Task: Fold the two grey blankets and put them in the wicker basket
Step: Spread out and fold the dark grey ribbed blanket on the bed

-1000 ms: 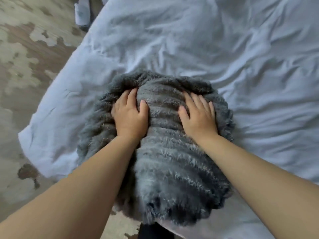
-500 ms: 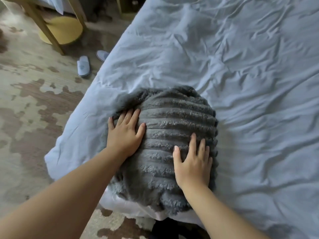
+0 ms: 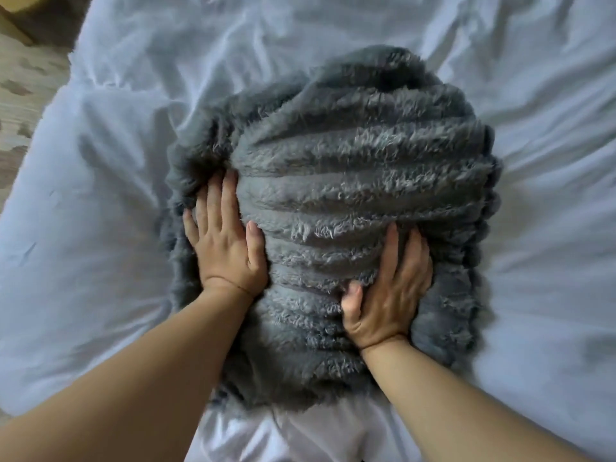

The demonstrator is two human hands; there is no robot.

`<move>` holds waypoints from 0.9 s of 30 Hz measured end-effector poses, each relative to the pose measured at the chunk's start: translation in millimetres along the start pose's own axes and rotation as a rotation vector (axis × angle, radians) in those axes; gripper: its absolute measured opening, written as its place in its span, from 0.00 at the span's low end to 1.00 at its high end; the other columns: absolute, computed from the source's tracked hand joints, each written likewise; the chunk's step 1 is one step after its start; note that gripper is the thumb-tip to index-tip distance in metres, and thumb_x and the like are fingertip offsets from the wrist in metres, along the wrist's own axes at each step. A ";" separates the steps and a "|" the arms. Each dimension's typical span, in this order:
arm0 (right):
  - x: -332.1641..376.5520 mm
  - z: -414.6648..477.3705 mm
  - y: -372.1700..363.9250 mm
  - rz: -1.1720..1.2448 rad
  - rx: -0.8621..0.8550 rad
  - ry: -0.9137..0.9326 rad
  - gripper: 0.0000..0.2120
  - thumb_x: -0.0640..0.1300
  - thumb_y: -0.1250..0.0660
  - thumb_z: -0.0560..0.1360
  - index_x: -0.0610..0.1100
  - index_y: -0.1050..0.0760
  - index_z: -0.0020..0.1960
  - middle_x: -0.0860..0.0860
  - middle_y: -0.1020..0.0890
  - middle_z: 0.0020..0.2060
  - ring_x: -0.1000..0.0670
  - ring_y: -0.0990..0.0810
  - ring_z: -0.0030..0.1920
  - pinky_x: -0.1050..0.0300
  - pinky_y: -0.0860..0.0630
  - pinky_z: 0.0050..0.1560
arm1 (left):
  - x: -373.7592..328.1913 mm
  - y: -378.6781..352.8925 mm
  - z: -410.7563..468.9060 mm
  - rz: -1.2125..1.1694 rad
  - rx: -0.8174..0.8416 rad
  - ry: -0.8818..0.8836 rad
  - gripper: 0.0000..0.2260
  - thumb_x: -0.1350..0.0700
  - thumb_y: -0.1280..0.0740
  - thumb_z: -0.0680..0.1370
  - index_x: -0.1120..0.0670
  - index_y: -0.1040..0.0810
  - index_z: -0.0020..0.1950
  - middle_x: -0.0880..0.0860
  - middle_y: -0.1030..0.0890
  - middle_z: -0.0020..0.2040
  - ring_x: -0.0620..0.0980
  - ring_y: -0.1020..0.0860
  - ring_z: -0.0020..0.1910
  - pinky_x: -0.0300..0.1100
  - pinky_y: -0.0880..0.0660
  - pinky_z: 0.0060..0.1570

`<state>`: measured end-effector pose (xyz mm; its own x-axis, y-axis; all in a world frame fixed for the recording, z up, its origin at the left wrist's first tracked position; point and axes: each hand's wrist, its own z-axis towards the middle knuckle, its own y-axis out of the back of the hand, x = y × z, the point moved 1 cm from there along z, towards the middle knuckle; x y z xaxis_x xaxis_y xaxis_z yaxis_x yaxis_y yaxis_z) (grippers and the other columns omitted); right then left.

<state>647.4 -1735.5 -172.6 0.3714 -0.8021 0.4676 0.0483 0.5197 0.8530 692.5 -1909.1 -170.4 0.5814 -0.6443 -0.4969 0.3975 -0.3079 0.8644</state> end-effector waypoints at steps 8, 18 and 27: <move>-2.4 -4.0 -15.2 -0.012 -0.085 0.031 0.33 0.62 0.61 0.76 0.40 0.39 0.69 0.31 0.31 0.66 0.35 0.35 0.66 0.39 0.39 0.69 | 8.2 -16.5 5.1 -0.030 -0.056 -0.001 0.34 0.47 0.55 0.72 0.62 0.42 0.75 0.62 0.39 0.74 0.62 0.41 0.73 0.50 0.52 0.71; 4.0 2.1 0.3 -0.072 -0.030 -0.018 0.35 0.62 0.61 0.77 0.38 0.36 0.70 0.32 0.29 0.65 0.34 0.31 0.65 0.38 0.35 0.66 | 5.8 -5.9 7.8 -0.053 0.025 -0.031 0.32 0.47 0.53 0.74 0.59 0.40 0.75 0.60 0.36 0.73 0.54 0.41 0.71 0.55 0.50 0.70; 52.6 29.7 111.5 -0.285 0.413 -0.182 0.32 0.58 0.48 0.73 0.40 0.30 0.69 0.38 0.25 0.62 0.36 0.28 0.61 0.42 0.32 0.65 | -34.7 101.1 19.5 -0.102 0.376 0.043 0.30 0.38 0.45 0.75 0.47 0.38 0.75 0.51 0.37 0.75 0.51 0.42 0.74 0.54 0.51 0.74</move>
<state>644.8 -1728.5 -46.0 0.2286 -0.9515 0.2056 -0.2591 0.1441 0.9550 698.7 -1931.5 -64.2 0.5843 -0.5699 -0.5778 0.1718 -0.6089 0.7744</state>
